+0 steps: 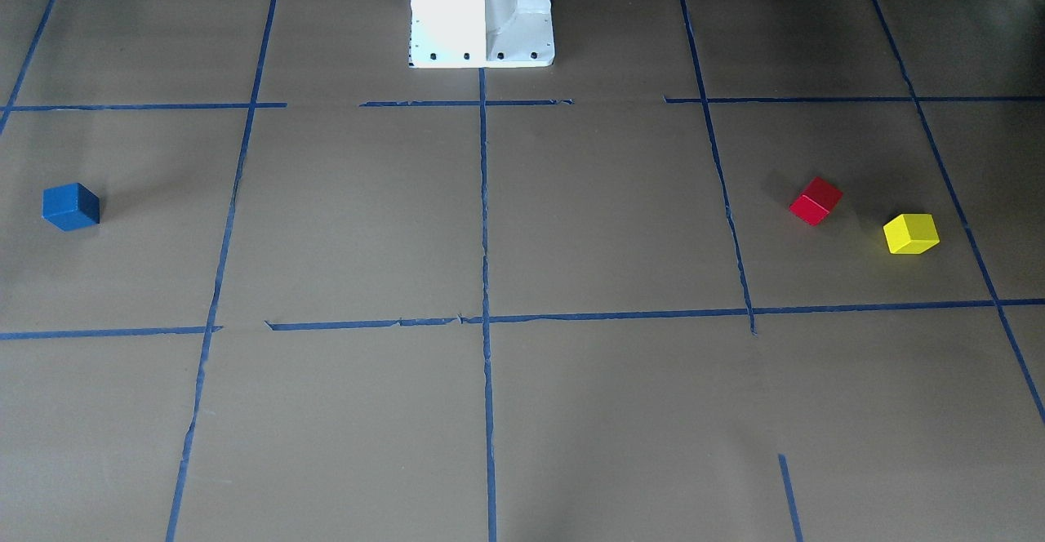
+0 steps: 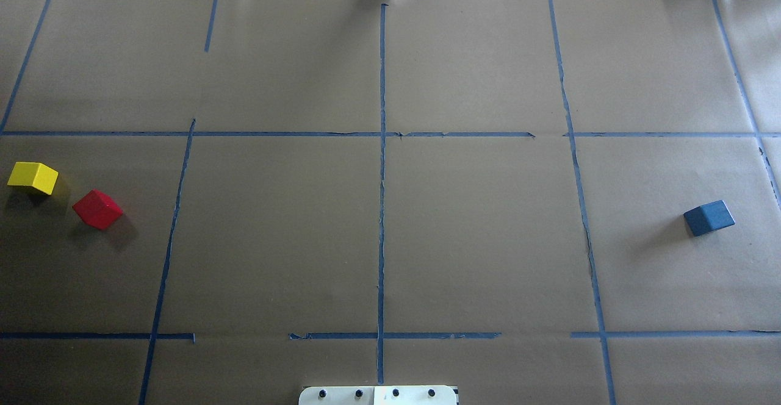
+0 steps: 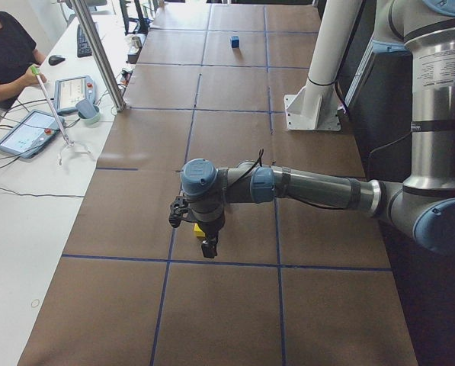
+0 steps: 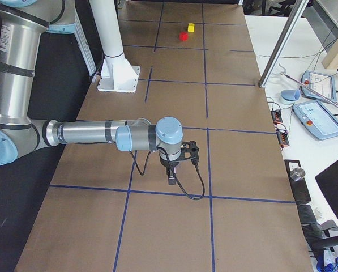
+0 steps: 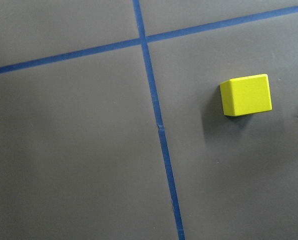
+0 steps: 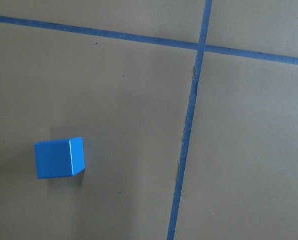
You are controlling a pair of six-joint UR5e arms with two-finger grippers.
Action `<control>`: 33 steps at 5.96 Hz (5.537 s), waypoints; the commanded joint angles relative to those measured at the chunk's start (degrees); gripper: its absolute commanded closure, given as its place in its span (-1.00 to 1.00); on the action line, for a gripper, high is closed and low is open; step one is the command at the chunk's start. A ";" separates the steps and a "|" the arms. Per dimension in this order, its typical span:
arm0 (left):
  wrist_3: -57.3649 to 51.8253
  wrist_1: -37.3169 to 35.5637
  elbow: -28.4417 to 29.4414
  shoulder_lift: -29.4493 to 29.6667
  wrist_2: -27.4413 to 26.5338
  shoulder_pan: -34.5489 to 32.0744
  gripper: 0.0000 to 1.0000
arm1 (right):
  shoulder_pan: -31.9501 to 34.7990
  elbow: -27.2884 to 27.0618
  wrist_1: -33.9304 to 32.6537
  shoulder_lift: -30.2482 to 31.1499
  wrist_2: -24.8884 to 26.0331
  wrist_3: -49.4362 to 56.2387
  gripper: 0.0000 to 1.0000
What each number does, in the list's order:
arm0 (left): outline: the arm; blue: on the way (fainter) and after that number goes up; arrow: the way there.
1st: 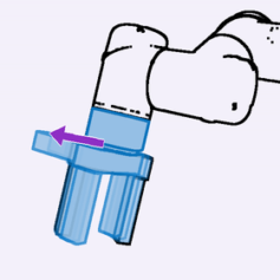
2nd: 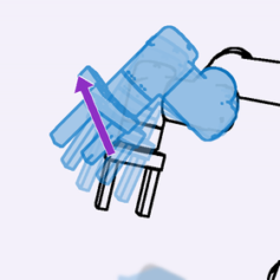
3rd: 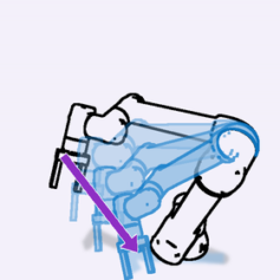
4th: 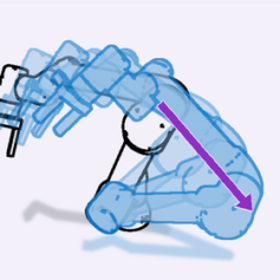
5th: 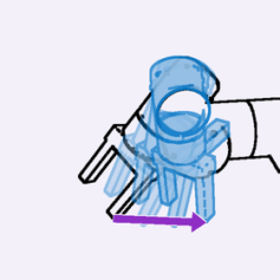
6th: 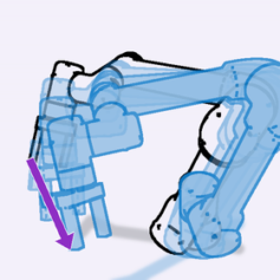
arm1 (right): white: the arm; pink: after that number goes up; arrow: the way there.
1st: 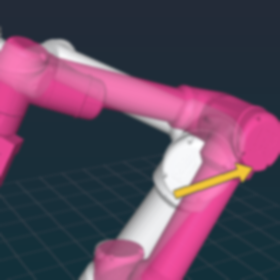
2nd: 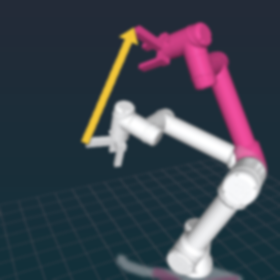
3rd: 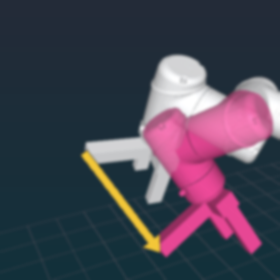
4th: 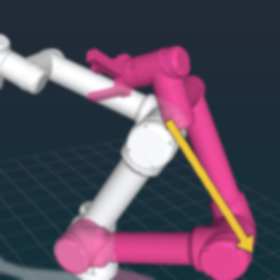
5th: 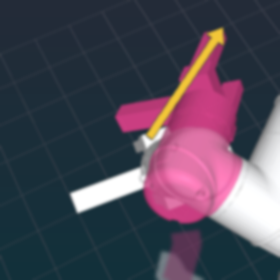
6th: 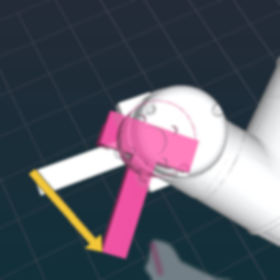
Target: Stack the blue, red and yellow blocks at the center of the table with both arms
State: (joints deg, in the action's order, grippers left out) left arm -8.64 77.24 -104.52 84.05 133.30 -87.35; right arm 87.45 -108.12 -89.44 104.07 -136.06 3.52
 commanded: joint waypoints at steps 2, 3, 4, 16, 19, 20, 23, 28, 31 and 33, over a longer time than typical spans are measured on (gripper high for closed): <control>0.03 -0.33 -0.87 0.24 -1.72 4.64 -1.00 | 0.00 0.19 -0.03 -0.01 0.27 0.09 -1.00; 0.20 -0.33 -0.86 0.06 -1.64 4.65 -1.00 | 0.00 0.45 -0.03 -0.01 0.36 0.00 -1.00; 0.20 -0.33 -0.95 0.06 -1.03 4.65 -1.00 | 0.00 1.15 1.10 -0.01 -1.12 0.78 -1.00; -0.15 0.02 -1.48 -0.11 3.02 4.56 -1.00 | -28.81 8.95 19.22 -6.41 7.39 -18.98 -1.00; -0.15 0.11 -2.26 -0.11 3.02 4.56 -1.00 | -30.31 11.97 19.13 -7.48 7.21 -19.16 -1.00; -0.15 0.11 -2.36 -0.11 3.02 4.47 -1.00 | -30.75 12.58 19.21 -7.65 7.39 -19.16 -0.66; -0.15 0.02 -2.53 -0.20 3.02 4.47 -1.00 | -31.37 9.37 19.30 -10.11 7.92 -18.98 0.97; 0.03 0.11 -3.06 -0.11 3.02 4.47 -1.00 | -56.22 8.41 9.71 -45.78 23.88 -79.23 1.00; 0.20 0.11 -3.59 -0.11 3.02 4.47 -1.00 | -59.23 24.60 7.53 -60.64 28.04 -85.69 0.96; 0.20 0.11 -4.11 -0.11 3.10 4.47 -1.00 | -59.85 25.59 7.53 -60.57 28.05 -84.47 0.73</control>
State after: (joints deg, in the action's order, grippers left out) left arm -8.44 77.30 -108.43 83.94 136.35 -82.88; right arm 27.86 -83.07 -81.90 43.66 -108.07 -81.64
